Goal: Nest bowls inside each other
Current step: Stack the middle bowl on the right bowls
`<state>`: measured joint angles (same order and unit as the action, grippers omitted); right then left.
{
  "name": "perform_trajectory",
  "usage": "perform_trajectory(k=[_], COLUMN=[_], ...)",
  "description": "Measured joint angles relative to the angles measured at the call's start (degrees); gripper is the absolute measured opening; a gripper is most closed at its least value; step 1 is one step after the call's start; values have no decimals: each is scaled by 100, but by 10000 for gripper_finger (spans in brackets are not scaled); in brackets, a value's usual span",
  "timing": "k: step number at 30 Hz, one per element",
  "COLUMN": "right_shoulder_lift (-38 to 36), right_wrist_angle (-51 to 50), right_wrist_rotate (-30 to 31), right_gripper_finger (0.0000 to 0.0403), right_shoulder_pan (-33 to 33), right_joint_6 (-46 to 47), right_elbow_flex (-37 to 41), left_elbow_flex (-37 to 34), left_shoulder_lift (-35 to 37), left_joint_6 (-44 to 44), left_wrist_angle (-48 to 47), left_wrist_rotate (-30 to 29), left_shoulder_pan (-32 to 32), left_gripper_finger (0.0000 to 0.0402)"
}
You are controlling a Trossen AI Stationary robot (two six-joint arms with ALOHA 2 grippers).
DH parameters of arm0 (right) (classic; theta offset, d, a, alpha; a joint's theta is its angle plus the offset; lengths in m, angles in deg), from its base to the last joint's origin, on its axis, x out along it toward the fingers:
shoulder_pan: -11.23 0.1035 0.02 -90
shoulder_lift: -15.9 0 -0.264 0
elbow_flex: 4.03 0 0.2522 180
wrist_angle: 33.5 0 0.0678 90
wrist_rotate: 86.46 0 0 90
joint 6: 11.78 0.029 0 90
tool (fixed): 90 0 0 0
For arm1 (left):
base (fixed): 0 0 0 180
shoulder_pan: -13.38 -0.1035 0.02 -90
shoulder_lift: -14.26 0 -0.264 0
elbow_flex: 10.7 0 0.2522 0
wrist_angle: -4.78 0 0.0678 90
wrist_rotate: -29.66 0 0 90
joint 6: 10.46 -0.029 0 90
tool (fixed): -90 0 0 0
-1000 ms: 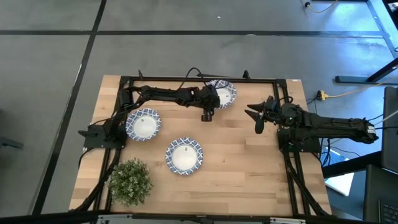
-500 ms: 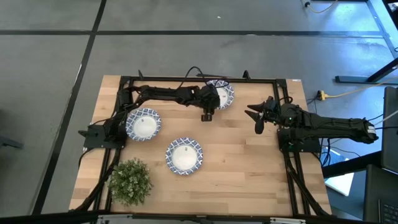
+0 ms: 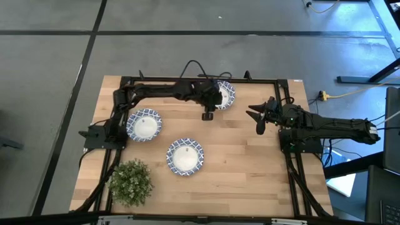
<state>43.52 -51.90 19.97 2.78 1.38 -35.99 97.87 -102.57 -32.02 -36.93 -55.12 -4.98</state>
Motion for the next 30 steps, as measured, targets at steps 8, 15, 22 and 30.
perform_trajectory(k=[8,15,22,30], right_shoulder_lift=[0,0,0,0], right_wrist_angle=[16,45,45,61], right_wrist_rotate=[1,28,45,150], right_gripper_finger=[149,149,149,149], right_shoulder_pan=[-7,-6,-7,-6], right_joint_6=[-88,-144,-145,-146], right_elbow_flex=[0,0,0,0], left_elbow_flex=[-13,-20,-705,-2132], left_shoulder_lift=[331,773,1620,2806], left_joint_6=[7,-221,-322,182], left_wrist_angle=[-899,-1799,-2080,-1818], left_wrist_rotate=[628,1775,1808,1636], left_shoulder_pan=[-201,-264,-303,-354], left_gripper_finger=[89,88,88,88])
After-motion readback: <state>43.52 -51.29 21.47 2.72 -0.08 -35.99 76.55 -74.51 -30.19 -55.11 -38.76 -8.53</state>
